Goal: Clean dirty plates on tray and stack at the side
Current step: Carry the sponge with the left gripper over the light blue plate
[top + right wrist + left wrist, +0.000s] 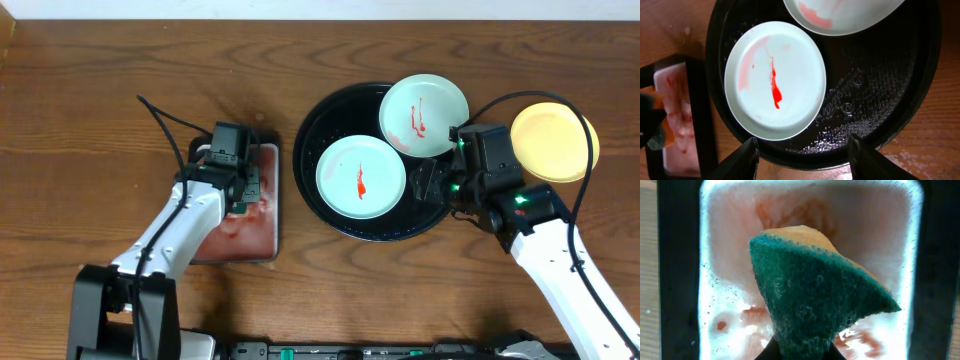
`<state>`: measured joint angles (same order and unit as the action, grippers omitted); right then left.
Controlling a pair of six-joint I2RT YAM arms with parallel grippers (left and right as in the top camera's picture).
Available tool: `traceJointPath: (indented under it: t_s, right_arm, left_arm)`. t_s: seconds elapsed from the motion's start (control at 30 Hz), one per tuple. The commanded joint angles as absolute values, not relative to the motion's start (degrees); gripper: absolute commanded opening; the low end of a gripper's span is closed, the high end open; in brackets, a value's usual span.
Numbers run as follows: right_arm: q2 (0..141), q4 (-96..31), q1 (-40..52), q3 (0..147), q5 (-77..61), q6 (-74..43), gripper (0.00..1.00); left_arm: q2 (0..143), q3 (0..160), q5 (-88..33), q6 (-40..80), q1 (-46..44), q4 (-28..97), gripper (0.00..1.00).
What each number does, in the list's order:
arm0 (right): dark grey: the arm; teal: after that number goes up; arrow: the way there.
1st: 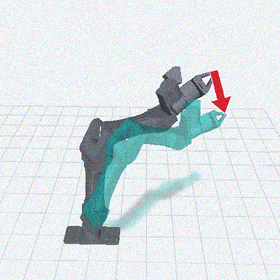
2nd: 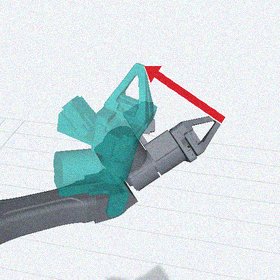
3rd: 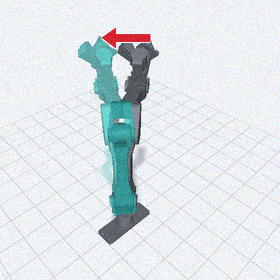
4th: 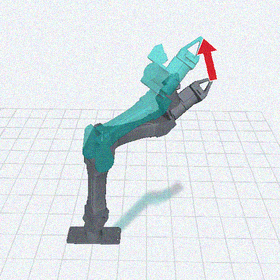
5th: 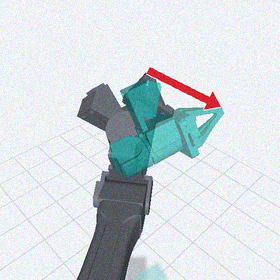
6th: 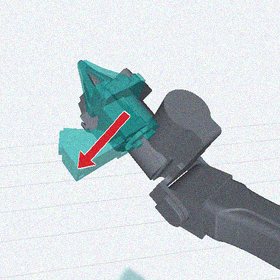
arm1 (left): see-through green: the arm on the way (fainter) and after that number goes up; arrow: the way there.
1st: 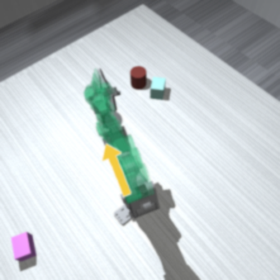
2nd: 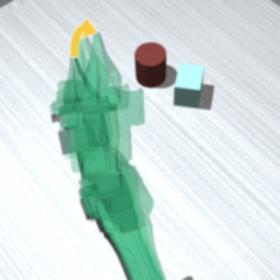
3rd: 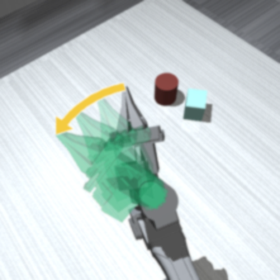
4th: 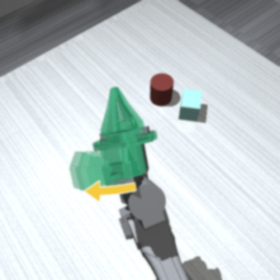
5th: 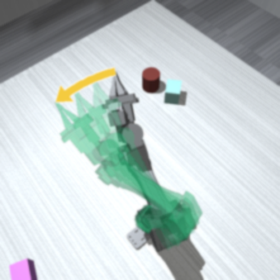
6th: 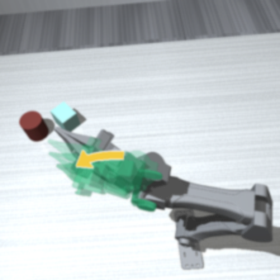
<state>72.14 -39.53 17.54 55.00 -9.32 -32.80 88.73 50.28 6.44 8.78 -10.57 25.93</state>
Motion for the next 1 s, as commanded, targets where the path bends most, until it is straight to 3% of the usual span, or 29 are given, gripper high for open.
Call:
traceJointPath:
  t_s: [0.0,0.97]
  right_arm:
    - [71.6,-39.9,16.8,55.5,-8.8,-32.0,0.55]
    - [71.7,-40.1,16.8,55.5,-8.8,-31.2,0.57]
  left_arm:
    - [88.9,50.7,8.1,8.9,-10.3,26.5,0.07]
    - [88.9,50.7,8.0,11.3,-10.3,26.5,0.07]
